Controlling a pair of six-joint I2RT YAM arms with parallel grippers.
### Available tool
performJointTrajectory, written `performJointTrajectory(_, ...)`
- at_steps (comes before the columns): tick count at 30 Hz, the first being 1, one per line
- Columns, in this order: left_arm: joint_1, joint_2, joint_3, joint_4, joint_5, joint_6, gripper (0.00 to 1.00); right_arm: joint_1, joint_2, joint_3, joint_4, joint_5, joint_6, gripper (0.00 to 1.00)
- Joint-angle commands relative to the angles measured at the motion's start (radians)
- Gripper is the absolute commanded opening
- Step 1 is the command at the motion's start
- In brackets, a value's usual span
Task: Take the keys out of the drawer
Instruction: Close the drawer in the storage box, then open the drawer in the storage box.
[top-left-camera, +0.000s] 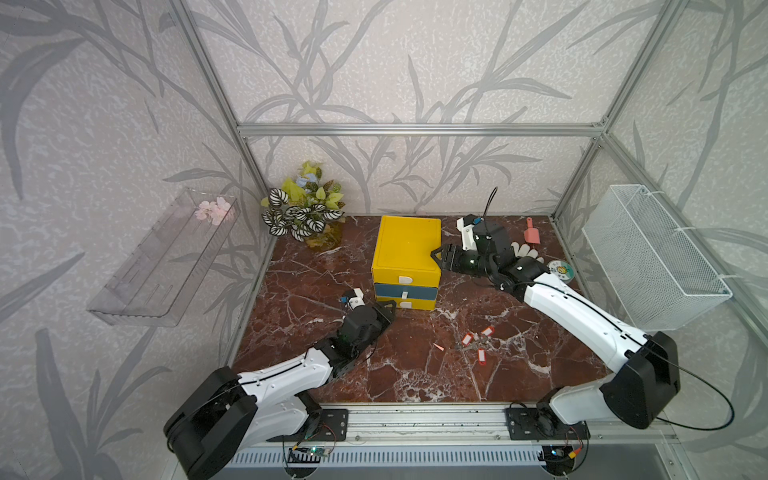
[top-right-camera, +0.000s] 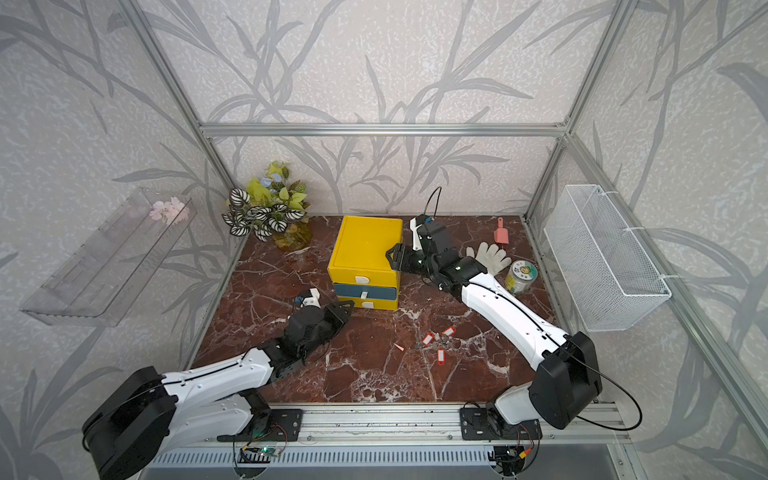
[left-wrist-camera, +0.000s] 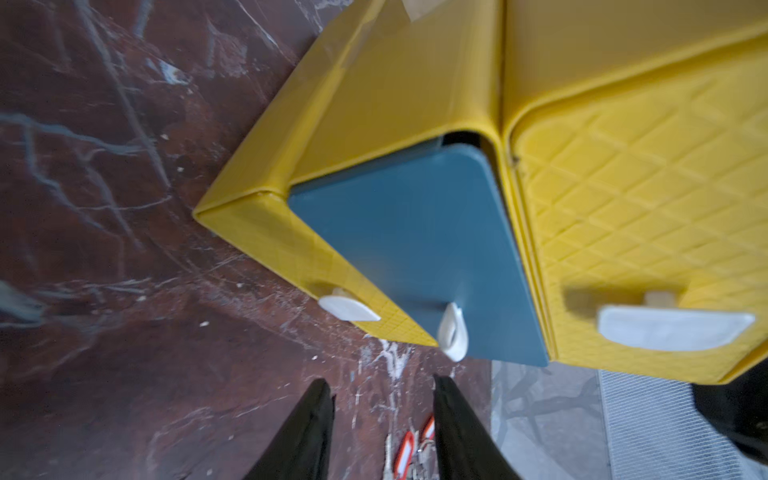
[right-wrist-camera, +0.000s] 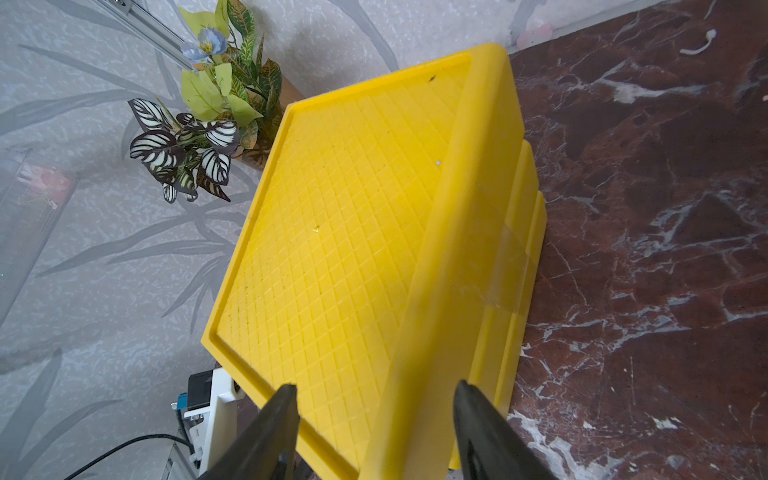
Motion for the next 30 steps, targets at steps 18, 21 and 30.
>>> performJointTrajectory(18,0.006,0.344,0.011,0.554,0.052,-0.258,0.29,0.002,-0.007,-0.019,0.040,-0.013,0.013,0.62)
performJointTrajectory(21,0.006,0.291,0.030,0.476,0.064,-0.215,0.30,0.003,-0.002,-0.020,0.041,-0.012,0.012,0.62)
performJointTrajectory(30,0.002,0.275,0.077,0.387,0.086,-0.155,0.30,0.002,0.006,-0.018,0.048,-0.019,0.013,0.62)
